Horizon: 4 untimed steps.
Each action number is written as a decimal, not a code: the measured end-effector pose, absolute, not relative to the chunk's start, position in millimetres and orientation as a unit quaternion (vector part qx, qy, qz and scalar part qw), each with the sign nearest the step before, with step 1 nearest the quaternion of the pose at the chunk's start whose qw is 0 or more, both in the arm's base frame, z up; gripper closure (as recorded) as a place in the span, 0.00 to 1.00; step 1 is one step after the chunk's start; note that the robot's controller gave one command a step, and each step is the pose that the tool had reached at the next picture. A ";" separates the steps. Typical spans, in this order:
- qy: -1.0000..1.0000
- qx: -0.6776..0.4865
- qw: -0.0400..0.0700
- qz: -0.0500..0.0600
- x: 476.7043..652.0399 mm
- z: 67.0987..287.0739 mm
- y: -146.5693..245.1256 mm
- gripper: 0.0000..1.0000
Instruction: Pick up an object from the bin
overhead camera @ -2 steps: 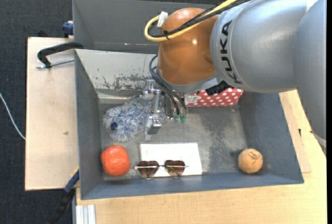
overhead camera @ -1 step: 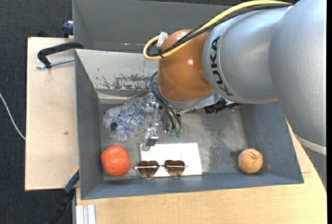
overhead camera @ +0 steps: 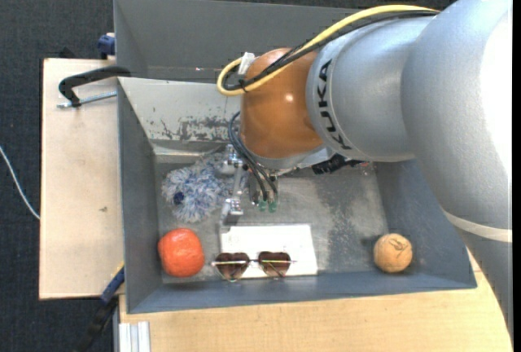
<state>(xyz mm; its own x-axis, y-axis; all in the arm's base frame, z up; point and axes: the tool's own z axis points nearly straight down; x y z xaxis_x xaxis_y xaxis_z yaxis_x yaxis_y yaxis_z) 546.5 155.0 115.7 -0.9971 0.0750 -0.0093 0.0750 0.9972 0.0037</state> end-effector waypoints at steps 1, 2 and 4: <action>0.999 0.033 0.004 0.002 553.4 102.6 157.6 0.00; 1.000 0.017 0.004 0.002 575.9 84.7 157.7 0.00; 1.000 -0.026 0.009 0.003 607.2 76.8 191.5 1.00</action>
Offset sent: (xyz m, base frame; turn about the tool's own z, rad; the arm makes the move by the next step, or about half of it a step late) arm 0.0437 -0.0036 -0.0457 -0.1302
